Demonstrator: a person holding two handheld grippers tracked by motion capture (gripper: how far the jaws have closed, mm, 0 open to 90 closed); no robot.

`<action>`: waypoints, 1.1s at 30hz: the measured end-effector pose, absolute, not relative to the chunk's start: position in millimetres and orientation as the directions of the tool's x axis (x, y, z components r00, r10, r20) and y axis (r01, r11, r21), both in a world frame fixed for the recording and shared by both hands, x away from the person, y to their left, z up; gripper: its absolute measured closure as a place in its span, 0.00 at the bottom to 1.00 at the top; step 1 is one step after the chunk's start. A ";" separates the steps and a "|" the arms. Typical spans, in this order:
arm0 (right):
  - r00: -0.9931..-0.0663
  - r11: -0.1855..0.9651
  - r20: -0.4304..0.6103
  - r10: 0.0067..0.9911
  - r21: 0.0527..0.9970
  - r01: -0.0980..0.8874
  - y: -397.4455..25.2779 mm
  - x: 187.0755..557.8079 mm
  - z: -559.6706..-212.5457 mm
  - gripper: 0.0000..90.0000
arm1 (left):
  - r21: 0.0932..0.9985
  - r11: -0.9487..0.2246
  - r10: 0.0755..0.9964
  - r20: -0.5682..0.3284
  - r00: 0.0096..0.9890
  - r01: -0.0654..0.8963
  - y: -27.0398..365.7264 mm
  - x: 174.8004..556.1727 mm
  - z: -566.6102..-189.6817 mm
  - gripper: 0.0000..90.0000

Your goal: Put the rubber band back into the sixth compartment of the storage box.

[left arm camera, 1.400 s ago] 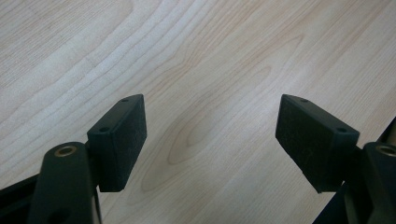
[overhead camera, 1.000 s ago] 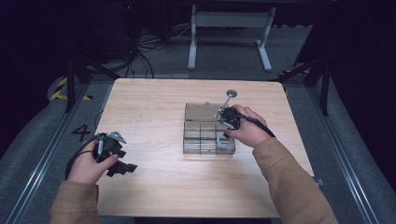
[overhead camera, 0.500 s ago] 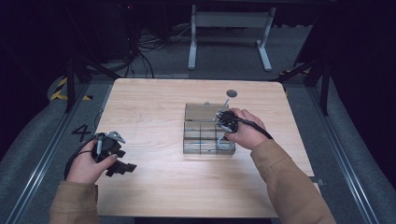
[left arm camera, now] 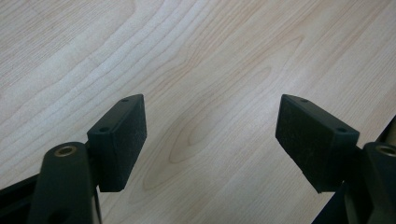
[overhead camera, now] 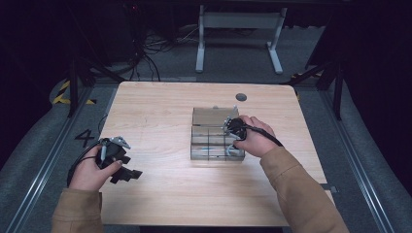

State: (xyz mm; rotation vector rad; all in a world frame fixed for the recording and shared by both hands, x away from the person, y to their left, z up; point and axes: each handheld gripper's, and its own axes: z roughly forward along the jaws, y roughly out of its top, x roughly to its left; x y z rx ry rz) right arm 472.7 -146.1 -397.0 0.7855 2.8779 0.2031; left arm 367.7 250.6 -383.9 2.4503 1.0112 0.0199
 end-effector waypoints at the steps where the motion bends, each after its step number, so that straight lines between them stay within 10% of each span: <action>1: -0.850 0.852 -0.107 0.516 0.169 0.496 -145.9 472.4 -397.4 0.92 | 0.442 -0.608 0.667 -0.166 0.726 0.660 250.6 367.7 -383.8 0.29; 33: -0.832 0.823 -0.095 0.547 0.241 0.514 -155.6 466.8 -392.4 0.83 | 0.436 -0.619 0.657 -0.169 0.734 0.654 246.9 371.8 -385.2 0.29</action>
